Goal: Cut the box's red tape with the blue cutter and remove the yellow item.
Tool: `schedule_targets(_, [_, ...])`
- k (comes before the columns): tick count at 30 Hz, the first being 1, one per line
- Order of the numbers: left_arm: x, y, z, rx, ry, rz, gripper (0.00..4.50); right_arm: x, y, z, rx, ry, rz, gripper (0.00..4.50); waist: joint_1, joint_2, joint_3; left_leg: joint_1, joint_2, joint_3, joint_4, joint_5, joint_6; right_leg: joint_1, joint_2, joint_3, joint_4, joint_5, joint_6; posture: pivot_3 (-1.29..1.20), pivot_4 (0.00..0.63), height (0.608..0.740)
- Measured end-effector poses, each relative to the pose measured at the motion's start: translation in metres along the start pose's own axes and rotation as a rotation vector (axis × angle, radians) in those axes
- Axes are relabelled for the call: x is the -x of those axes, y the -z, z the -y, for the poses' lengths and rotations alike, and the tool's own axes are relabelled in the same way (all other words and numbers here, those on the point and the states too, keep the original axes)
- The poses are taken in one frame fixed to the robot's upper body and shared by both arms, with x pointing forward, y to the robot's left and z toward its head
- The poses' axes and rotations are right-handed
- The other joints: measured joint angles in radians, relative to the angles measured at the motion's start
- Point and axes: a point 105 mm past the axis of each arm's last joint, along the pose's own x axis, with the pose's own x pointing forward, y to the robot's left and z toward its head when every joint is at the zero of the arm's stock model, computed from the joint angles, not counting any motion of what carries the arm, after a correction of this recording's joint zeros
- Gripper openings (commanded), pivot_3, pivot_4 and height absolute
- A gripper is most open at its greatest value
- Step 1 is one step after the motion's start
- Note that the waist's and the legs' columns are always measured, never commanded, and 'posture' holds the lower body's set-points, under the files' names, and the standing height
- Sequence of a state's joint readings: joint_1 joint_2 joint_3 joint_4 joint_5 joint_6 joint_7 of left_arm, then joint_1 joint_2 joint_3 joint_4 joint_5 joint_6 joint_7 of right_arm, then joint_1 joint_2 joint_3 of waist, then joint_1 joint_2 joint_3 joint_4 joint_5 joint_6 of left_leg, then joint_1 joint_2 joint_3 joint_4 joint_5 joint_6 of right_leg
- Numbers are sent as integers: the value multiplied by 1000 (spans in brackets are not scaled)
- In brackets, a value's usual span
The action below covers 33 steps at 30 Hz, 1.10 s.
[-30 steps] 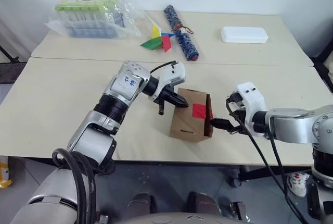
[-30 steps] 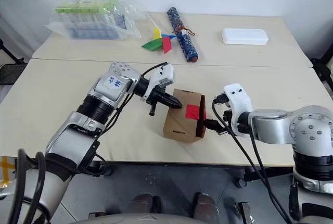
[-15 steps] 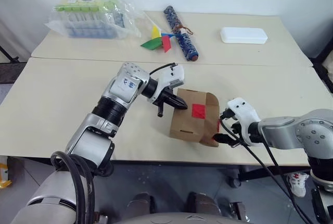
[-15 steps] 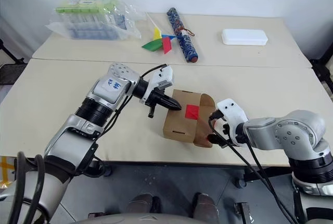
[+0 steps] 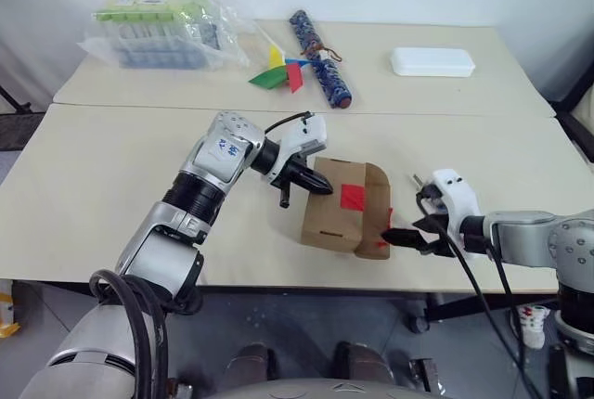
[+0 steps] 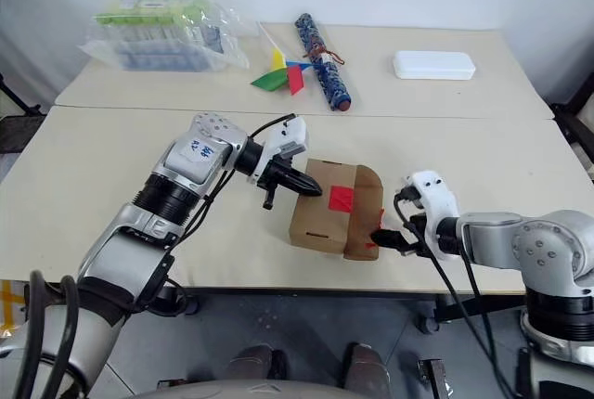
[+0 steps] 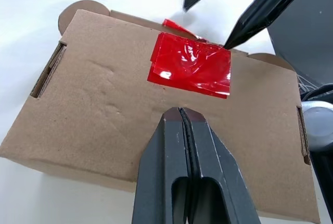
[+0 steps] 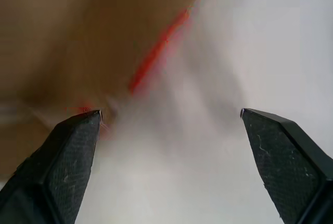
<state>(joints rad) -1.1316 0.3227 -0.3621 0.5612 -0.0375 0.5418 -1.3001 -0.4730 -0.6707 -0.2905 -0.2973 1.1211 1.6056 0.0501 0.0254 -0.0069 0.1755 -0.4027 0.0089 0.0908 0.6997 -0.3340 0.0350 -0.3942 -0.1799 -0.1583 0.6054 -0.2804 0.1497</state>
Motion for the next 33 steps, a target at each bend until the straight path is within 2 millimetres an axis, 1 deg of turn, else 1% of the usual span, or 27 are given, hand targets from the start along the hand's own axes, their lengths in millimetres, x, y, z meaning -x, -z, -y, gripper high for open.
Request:
schedule_targets(5, [1,0,0,2,-1,-1,0,0,-5,1,-98,-47,66,4473,-2,0,0,0,0,0,0,0,0,0,0,0,0,0,0,0,150,740])
schedule_targets(7, [1,0,0,2,-1,-1,0,-2,-4,1,-123,-57,67,4473,-2,0,0,0,0,0,0,0,0,0,0,0,0,0,0,0,150,740])
schedule_targets(10, [1,1,0,3,-1,-2,0,-5,4,2,-150,-57,47,4473,-3,0,0,0,0,0,0,0,0,0,0,0,0,0,0,0,150,740])
schedule_targets(18, [3,3,-1,8,-6,-9,0,-16,1,-4,-287,-163,90,4473,-6,0,0,3,1,1,-1,0,0,1,0,2,2,0,0,0,150,740])
schedule_targets(26, [7,5,0,9,-11,-19,0,-22,0,-11,-334,-228,91,4473,-22,0,0,4,2,1,-2,0,0,1,0,2,3,0,0,0,150,740])
schedule_targets(32, [9,7,1,9,-17,-27,0,-26,3,-19,-319,-276,61,4473,-27,1,0,8,2,1,-3,0,0,2,0,3,3,0,0,0,150,740])
schedule_targets(33, [10,7,1,10,-18,-27,0,-27,3,-20,-318,-278,60,4297,-27,1,0,8,3,1,-3,0,0,2,0,3,3,0,0,0,150,740])
